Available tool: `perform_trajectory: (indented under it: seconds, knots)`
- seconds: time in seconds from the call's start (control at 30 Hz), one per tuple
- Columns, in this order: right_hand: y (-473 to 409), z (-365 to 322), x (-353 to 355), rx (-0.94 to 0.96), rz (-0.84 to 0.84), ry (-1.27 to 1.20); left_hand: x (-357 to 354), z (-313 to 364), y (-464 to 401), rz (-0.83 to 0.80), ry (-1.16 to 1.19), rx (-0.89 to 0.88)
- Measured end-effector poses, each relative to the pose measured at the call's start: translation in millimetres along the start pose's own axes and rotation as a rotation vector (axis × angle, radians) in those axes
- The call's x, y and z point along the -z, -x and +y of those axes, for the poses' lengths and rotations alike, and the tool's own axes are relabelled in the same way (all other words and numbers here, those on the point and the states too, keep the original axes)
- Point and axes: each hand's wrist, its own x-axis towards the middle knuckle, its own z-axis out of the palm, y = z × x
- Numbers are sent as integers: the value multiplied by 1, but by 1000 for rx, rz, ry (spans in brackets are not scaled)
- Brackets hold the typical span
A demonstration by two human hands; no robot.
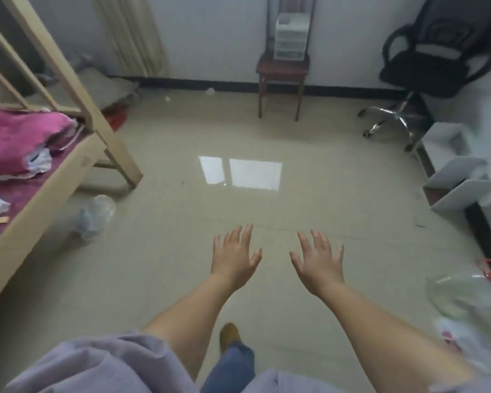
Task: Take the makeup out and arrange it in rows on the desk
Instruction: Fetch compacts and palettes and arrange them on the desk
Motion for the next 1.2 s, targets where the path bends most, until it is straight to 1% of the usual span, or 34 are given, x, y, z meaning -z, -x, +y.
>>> perform_trajectory:
  seconds: [0.07, 0.17, 0.27, 0.47, 0.67, 0.8, 0.97, 1.1, 1.2]
  knots:
    - [-23, 9, 1, -48, -4, -7, 1, 11, -35, -20, -15, -66]
    - [-75, 12, 8, -86, -4, -18, 6, 16, -97, -30, -32, -114]
    - [-138, 8, 25, -117, 17, -24, 19, 8, -167, -42, -70, -144]
    - [-270, 4, 83, -142, 68, -17, 67, -1, -310, -43, -110, -177]
    - [-374, 12, 112, -171, 23, -19, 82, 14, -423, -96, -129, -212]
    - [-461, 28, 127, -159, -1, -8, 81, 29, -512, -126, -142, -204]
    - [-593, 67, 163, -92, -41, 39, 94, 58, -642, -99, -145, -148]
    - [-696, 95, 205, -43, -33, 79, 116, 93, -736, -56, -92, -101]
    - [-759, 103, 226, -41, -59, 63, 127, 112, -793, -66, -54, -84]
